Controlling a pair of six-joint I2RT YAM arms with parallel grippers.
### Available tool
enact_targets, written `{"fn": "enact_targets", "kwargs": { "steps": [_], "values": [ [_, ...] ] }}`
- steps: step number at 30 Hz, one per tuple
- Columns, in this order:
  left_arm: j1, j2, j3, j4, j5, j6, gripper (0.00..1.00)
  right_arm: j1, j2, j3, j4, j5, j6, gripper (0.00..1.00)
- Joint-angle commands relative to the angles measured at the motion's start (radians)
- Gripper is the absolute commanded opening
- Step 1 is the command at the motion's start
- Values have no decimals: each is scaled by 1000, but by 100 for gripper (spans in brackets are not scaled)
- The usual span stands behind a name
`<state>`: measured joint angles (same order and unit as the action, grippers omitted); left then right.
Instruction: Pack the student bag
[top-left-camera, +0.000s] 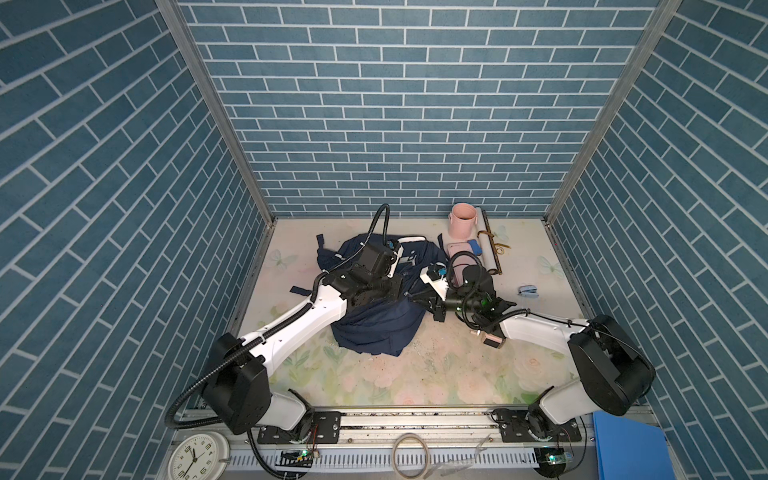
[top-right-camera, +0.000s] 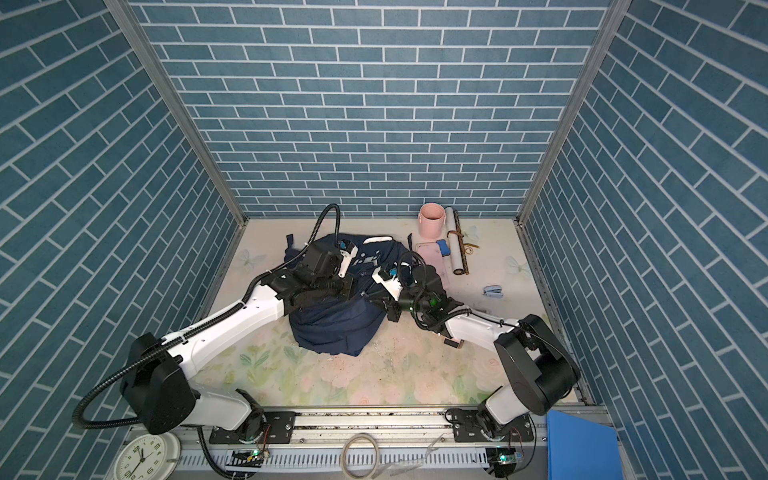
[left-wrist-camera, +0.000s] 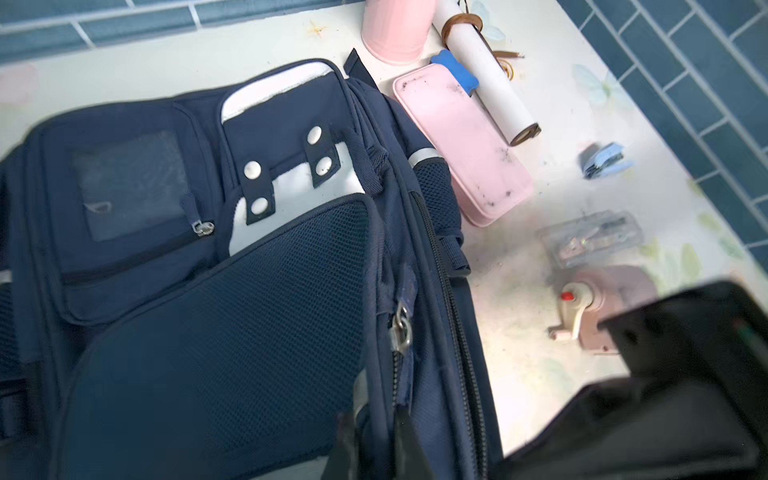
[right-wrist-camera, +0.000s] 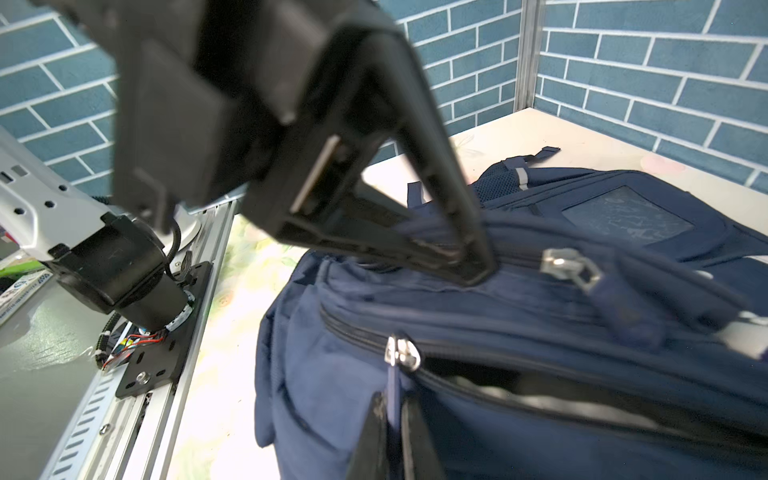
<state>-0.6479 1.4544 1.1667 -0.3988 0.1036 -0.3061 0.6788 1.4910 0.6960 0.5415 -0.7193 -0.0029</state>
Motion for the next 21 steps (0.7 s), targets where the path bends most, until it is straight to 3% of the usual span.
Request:
{"fn": "enact_targets", "kwargs": {
  "steps": [1,4,7,9,12,18,21],
  "values": [
    [-7,4,67,157,29,-134,0,9,-38,-27,-9,28,-67,0],
    [-30,47,91,198,34,-144,0,10,-46,-30,-33,54,-80,0],
    [-45,78,126,144,61,-36,0,10,-38,-25,-55,76,-67,0],
    [-38,64,123,70,17,65,31,9,-43,-37,-54,85,-60,0],
    [-28,4,84,-21,-65,234,53,4,-65,-62,-42,99,-57,0],
    [-25,-109,-64,-104,-150,553,62,-18,-79,-88,-61,102,-62,0],
    [-26,-124,-124,-119,-181,641,63,-20,-84,-91,-78,108,-65,0]
  ]
}}
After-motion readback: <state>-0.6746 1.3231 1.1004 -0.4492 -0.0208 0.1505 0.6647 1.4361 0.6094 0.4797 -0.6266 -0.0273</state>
